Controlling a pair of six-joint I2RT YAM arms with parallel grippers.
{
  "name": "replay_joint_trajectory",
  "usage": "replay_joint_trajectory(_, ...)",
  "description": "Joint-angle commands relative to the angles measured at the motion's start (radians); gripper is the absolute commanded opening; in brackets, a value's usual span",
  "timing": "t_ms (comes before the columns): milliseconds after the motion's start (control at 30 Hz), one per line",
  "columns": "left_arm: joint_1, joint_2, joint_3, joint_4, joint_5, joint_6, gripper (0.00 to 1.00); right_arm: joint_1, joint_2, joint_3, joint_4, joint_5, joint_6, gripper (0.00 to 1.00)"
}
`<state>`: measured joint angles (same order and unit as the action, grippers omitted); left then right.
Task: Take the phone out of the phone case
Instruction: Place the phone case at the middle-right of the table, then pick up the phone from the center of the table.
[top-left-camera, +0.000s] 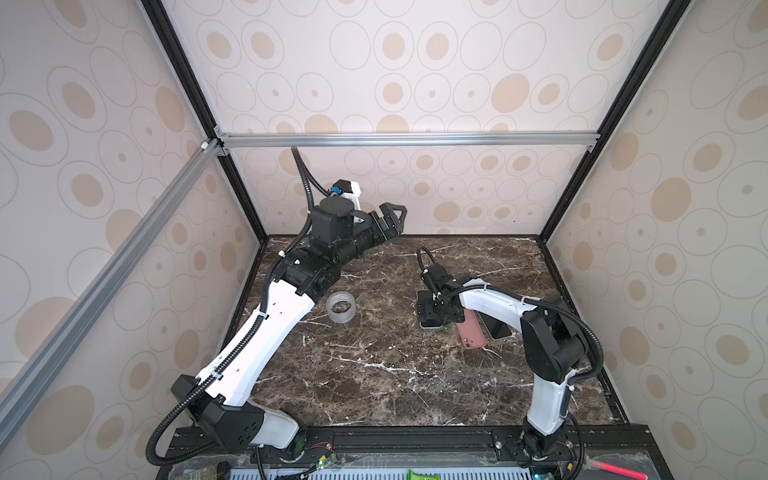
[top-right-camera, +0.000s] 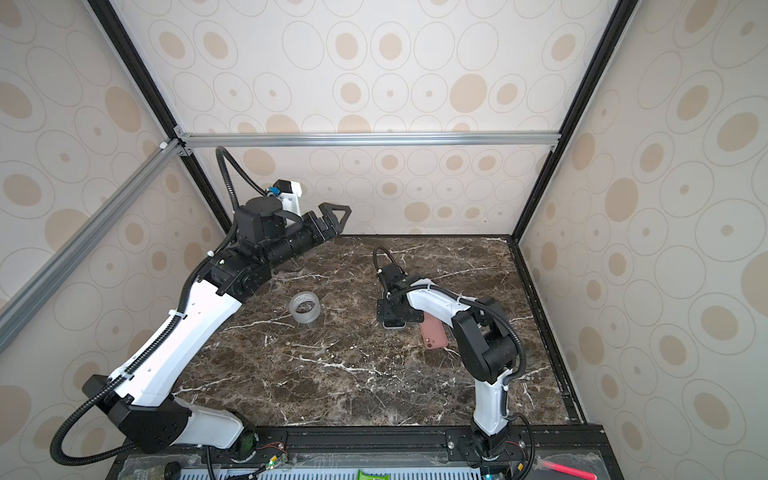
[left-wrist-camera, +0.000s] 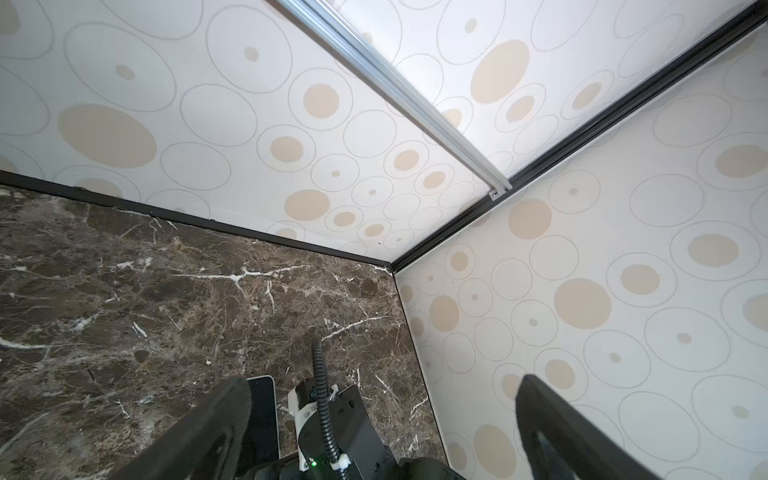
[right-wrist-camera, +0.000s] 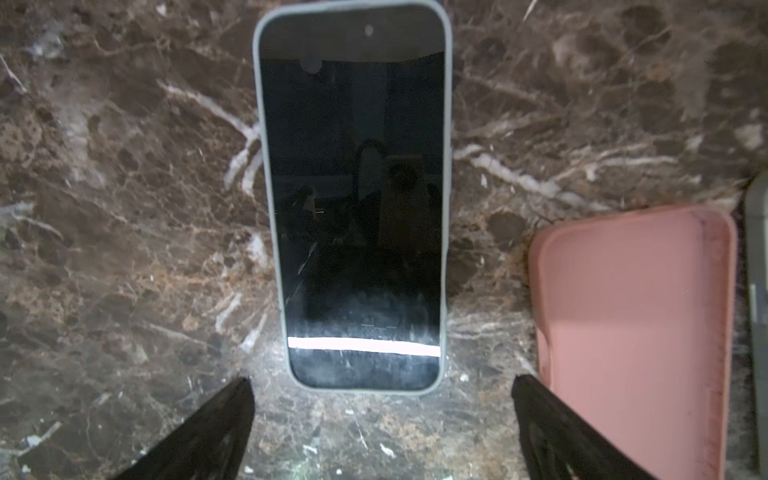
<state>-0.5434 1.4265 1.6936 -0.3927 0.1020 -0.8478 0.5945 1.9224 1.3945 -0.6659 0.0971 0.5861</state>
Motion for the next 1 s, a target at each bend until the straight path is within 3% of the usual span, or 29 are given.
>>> replay_joint_trajectory(0, 0.011, 0.005, 0.030, -0.110, -0.052, -0.003, 0.99, -0.002, 0.042, 0.052, -0.062, 0.052, -0.001, 0.99)
replay_joint_trajectory(467, 0.023, -0.071, 0.073, -0.153, -0.231, -0.057, 0.99, -0.015, 0.165, 0.190, -0.169, 0.127, 0.000, 0.99)
replay_joint_trajectory(667, 0.023, -0.078, 0.091, -0.170, -0.269, -0.068, 0.99, -0.018, 0.194, 0.212, -0.160, 0.092, -0.013, 0.99)
replay_joint_trajectory(967, 0.023, -0.089, 0.078, -0.157, -0.283, -0.084, 0.99, -0.019, 0.084, 0.136, -0.081, 0.089, -0.002, 0.98)
